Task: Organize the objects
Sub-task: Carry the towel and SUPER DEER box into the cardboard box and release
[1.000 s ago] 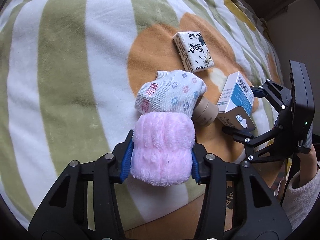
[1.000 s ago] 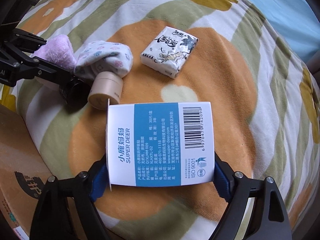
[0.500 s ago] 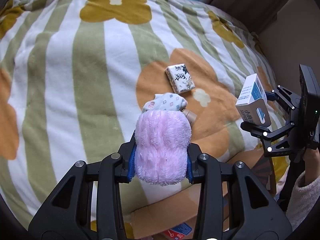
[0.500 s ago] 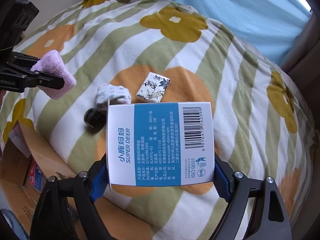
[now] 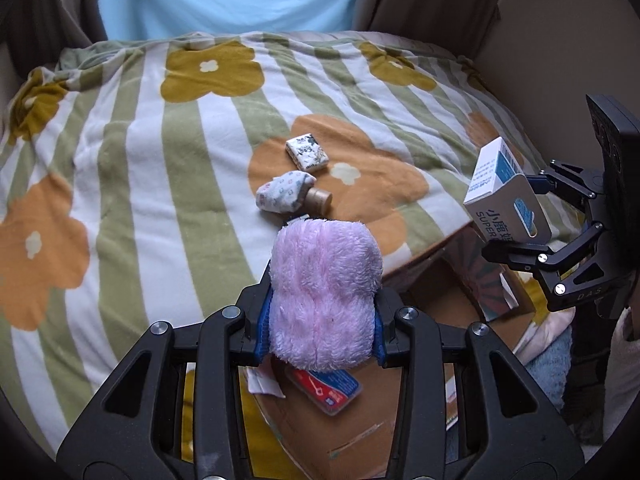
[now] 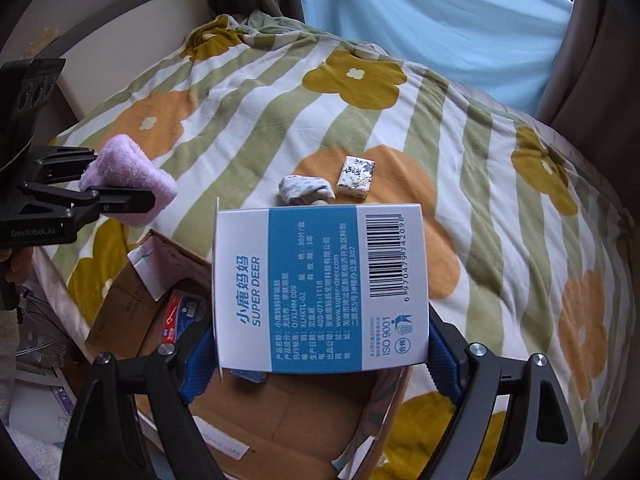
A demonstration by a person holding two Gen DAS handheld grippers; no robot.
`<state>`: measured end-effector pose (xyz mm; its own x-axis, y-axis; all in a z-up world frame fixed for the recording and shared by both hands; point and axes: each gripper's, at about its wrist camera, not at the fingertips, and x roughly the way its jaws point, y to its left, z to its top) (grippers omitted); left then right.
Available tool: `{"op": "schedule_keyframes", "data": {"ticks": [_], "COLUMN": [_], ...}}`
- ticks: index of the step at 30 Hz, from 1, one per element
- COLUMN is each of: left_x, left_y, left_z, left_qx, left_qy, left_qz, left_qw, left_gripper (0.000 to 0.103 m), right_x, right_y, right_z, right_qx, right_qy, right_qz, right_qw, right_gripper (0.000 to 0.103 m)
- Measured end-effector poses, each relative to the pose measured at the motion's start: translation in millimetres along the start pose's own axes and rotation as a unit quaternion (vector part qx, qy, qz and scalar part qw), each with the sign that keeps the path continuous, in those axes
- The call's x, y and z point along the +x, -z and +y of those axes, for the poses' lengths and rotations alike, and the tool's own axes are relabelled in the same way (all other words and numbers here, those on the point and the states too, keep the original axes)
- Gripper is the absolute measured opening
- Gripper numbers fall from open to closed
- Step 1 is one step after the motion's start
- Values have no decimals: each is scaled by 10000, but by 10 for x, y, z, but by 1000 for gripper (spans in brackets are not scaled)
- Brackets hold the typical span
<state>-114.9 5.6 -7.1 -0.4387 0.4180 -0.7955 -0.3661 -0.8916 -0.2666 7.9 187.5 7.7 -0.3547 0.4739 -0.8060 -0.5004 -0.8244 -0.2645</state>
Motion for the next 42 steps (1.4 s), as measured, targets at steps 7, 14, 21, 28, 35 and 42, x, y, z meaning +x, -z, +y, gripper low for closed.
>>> {"op": "schedule_keyframes", "data": {"ticks": [7,14,21,28,35,42], "left_x": [-58,177,427,470,477,538], "left_y": [462,849,1130,1133,1103,1116], "left_z": [-325,-515,-605,-612,-710,-753], "left_qx": [288,425,506,471,749,964], "left_qy": [38,90,7,-18,-113,-437], "left_qz": [-16,197,460,522,654,708], "left_qw": [9996,9989,9977,9975,9950,9919], "left_gripper": [34,34,34,34,34,103], "right_x": [13,206,435,469,504,493], "right_y": [430,835,1093,1065,1039,1041], "right_z": [208,260,227,167,115,63], "right_qx": [-129,-206,-93,-17,176,496], "right_qy": [50,119,76,58,-81,-216], "right_qz": [47,309,551,602,637,498], "right_qw": [9999,9992,9984,9982,9978,9973], "right_gripper": [84,84,84,84,84,100]}}
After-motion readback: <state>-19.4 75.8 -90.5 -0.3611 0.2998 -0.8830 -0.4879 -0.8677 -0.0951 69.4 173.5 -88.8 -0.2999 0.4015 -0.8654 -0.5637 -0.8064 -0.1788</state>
